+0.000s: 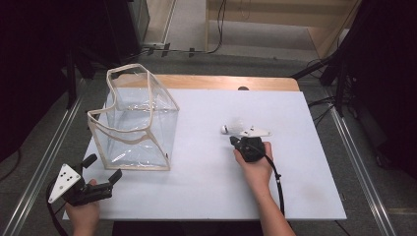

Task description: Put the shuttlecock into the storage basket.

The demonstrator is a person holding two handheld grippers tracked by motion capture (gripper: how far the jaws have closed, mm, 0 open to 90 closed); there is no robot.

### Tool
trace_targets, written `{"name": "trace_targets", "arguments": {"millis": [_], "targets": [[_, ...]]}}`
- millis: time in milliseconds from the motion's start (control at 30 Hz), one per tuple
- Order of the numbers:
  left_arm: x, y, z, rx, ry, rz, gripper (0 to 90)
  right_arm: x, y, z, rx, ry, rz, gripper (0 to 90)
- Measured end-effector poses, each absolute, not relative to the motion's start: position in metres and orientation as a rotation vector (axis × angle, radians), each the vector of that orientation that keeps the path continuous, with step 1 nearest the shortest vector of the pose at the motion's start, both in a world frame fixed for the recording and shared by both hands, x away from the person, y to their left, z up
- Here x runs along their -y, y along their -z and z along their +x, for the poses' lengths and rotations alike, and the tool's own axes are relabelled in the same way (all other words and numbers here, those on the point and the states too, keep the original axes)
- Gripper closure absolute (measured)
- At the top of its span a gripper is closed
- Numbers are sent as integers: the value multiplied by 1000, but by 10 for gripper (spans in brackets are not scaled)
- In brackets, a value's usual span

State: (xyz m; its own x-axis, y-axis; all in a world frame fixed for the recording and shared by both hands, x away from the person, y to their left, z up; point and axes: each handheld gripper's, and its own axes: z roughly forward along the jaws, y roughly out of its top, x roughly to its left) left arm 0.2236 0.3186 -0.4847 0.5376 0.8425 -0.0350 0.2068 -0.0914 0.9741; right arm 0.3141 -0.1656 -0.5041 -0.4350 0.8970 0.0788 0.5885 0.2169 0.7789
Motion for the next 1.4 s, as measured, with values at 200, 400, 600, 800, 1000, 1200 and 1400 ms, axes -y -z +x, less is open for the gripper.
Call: {"name": "trace_targets", "arguments": {"millis": [200, 400, 600, 800, 1000, 1200, 1400], "targets": [[-318, 485, 224, -913, -682, 1610, 0, 174, 514, 327, -2092, -1021, 1468, 878], [-318, 485, 224, -914, -683, 1609, 0, 173, 515, 346, -2100, -972, 1485, 878], [-319, 485, 224, -912, -679, 1606, 0, 170, 513, 366, -2100, -957, 1494, 878], [-319, 485, 224, -913, -680, 1607, 0, 159, 506, 383, -2122, -942, 1458, 878], [-319, 485, 224, -912, -679, 1603, 0, 154, 505, 396, -2134, -945, 1458, 878], [-319, 485, 224, -914, -678, 1602, 0, 143, 503, 406, -2150, -956, 1440, 878], [-319, 485, 224, -915, -676, 1599, 0, 134, 503, 413, -2170, -964, 1412, 877]]}}
